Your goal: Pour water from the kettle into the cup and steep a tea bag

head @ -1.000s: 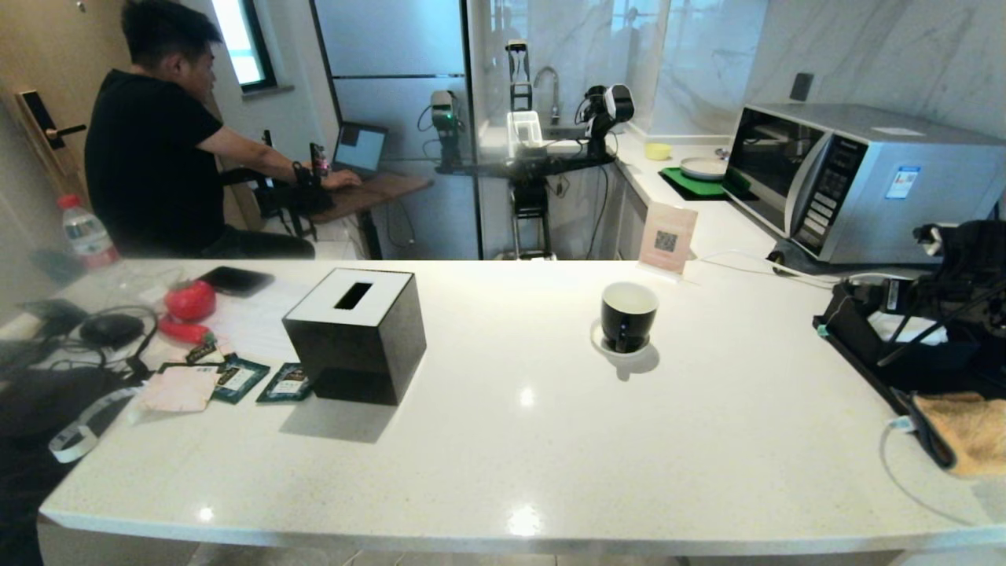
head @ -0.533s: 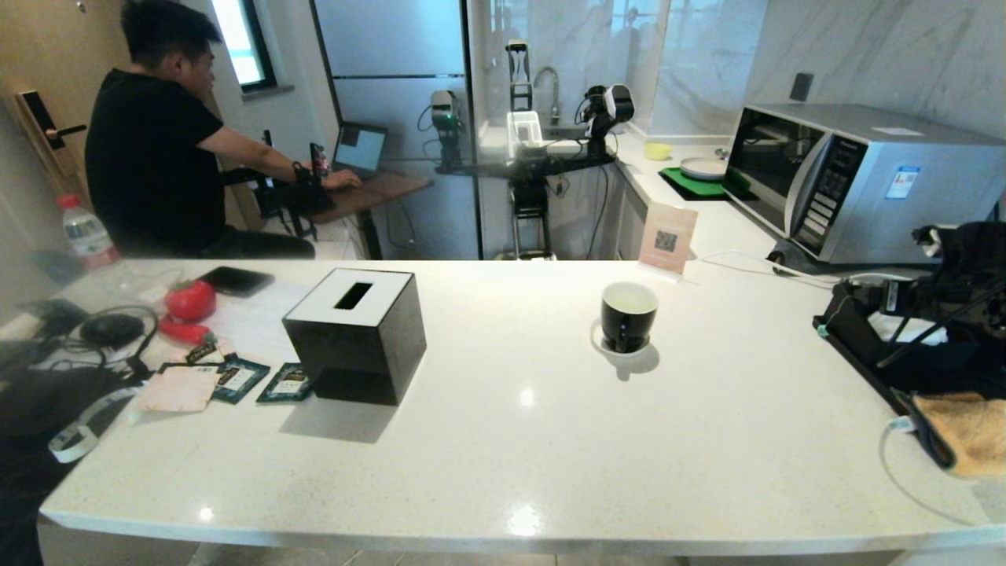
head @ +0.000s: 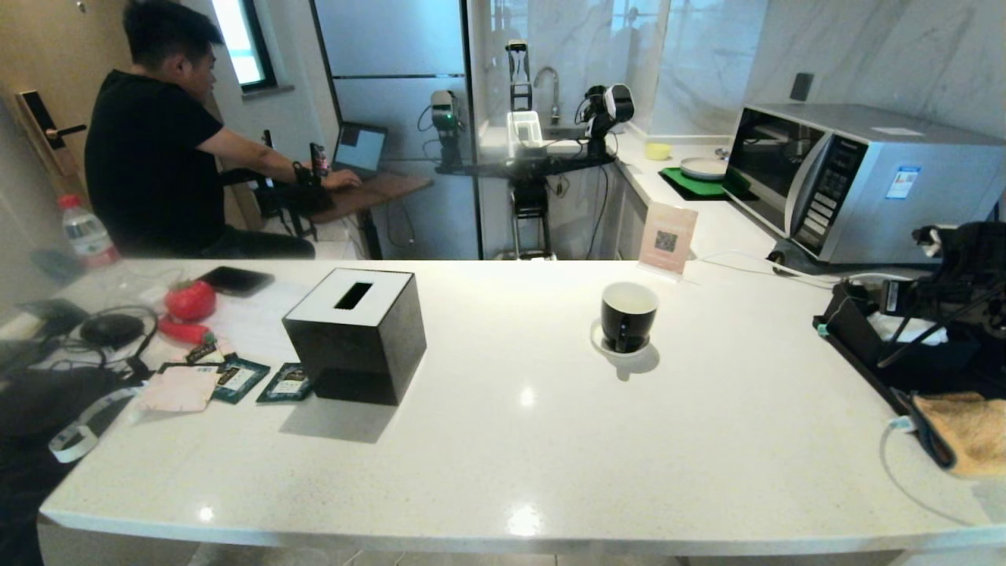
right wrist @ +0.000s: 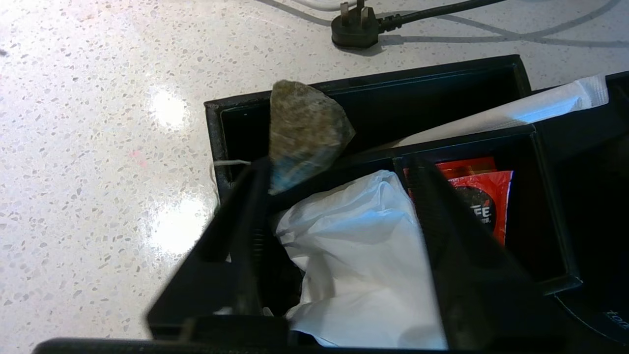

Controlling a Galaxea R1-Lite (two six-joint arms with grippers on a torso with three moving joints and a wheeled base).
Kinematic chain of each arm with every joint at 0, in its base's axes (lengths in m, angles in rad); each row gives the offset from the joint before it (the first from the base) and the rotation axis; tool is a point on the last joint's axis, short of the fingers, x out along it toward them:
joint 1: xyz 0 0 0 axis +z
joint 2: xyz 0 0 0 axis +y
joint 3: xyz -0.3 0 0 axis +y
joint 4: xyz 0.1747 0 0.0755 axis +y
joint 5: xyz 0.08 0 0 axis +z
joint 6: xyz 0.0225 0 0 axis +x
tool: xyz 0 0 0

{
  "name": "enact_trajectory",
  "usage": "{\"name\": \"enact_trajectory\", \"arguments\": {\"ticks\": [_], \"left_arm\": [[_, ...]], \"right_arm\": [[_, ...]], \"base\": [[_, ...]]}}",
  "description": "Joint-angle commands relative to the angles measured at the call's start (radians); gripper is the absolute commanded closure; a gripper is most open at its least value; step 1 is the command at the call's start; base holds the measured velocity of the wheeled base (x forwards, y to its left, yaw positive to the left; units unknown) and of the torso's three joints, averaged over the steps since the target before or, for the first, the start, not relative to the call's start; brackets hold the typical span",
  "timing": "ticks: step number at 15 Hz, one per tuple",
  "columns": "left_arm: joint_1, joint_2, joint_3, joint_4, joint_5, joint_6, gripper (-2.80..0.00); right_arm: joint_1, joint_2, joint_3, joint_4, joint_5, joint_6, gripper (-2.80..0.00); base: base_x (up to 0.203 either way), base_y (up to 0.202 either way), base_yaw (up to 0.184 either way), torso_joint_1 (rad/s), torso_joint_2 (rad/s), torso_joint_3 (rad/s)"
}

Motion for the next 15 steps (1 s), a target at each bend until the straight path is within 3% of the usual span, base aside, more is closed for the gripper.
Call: {"name": "enact_trajectory", "arguments": {"ticks": [1, 15], "left_arm": [[0.0, 0.0, 0.0, 0.0, 0.001, -0.001, 0.0], [0.0, 0.0, 0.0, 0.0, 0.001, -0.001, 0.0]], "right_arm": [[0.0, -0.006, 0.0, -0.002, 0.001, 0.0, 0.0], [0.0, -0.06, 0.007, 0.001, 0.001, 0.003, 0.0]], "base": [[0.0, 0.0, 0.0, 0.0, 0.0, 0.0], [0.0, 0.0, 0.0, 0.0, 0.0, 0.0]]}}
